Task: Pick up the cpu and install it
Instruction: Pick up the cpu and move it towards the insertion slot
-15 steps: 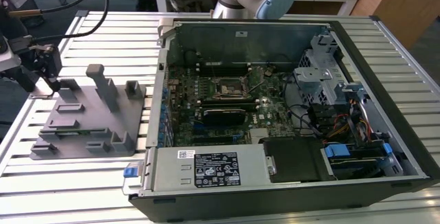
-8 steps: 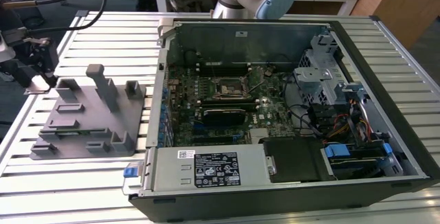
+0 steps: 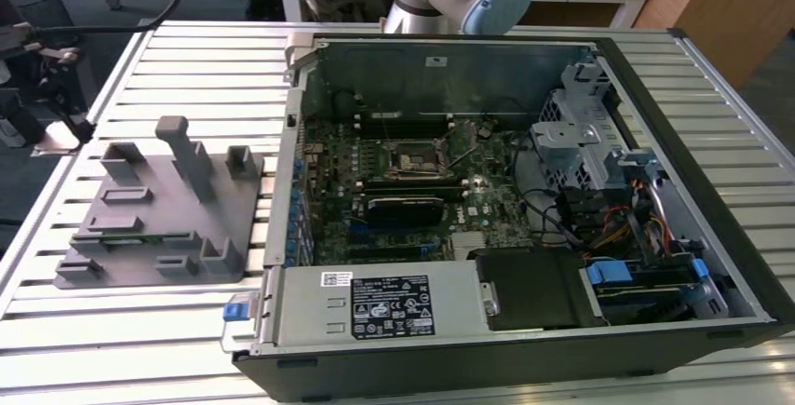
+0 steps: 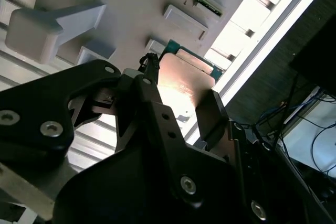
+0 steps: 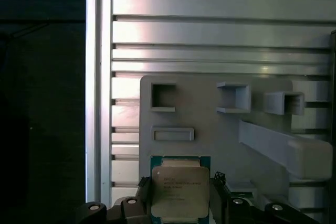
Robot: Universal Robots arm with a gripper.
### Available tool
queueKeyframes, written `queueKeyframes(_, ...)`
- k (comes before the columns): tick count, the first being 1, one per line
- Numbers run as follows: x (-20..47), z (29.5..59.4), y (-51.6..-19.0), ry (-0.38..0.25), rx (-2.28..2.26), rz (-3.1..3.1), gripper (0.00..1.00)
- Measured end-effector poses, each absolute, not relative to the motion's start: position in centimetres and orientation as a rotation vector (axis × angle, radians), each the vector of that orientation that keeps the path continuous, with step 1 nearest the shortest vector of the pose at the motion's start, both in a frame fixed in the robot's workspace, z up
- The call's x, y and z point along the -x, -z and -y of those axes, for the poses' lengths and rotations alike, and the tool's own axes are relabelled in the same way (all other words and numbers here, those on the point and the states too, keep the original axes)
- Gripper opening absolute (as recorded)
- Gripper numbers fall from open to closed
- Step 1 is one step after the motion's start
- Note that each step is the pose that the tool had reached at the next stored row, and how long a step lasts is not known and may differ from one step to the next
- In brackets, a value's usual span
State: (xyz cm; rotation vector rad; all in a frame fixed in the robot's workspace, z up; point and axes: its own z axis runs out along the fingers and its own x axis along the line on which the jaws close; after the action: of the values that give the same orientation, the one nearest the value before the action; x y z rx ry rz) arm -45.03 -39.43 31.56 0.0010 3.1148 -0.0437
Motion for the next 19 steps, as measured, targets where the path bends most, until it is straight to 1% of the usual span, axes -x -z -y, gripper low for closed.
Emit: queueKeyframes(19,45.0,38.8,-37.4,0.044,-0.001,-3.115,0.53)
